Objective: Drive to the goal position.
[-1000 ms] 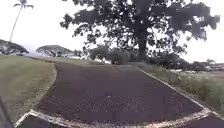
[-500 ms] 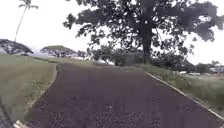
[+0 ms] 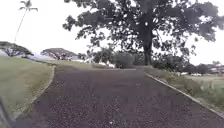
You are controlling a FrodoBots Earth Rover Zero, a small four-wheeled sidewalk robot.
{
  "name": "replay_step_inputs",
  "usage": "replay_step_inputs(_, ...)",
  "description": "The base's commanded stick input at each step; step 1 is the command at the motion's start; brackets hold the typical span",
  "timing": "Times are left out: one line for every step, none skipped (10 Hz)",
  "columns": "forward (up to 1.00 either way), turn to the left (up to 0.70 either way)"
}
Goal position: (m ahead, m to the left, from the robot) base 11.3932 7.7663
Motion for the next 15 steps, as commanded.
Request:
replay_step_inputs(0.70,0.35)
replay_step_inputs(0.70,0.29)
replay_step_inputs(0.70,0.13)
replay_step_inputs(0.70,0.00)
replay_step_inputs(0.70,0.00)
replay_step_inputs(0.70,0.00)
replay_step_inputs(0.70,0.00)
replay_step_inputs(0.70,0.00)
replay_step_inputs(0.70,0.00)
replay_step_inputs(0.70,0.00)
replay_step_inputs(0.70,0.12)
replay_step_inputs(0.70,0.30)
replay_step_inputs(0.70,0.35)
replay_step_inputs(0.70,0.35)
replay_step_inputs(0.70,0.35)
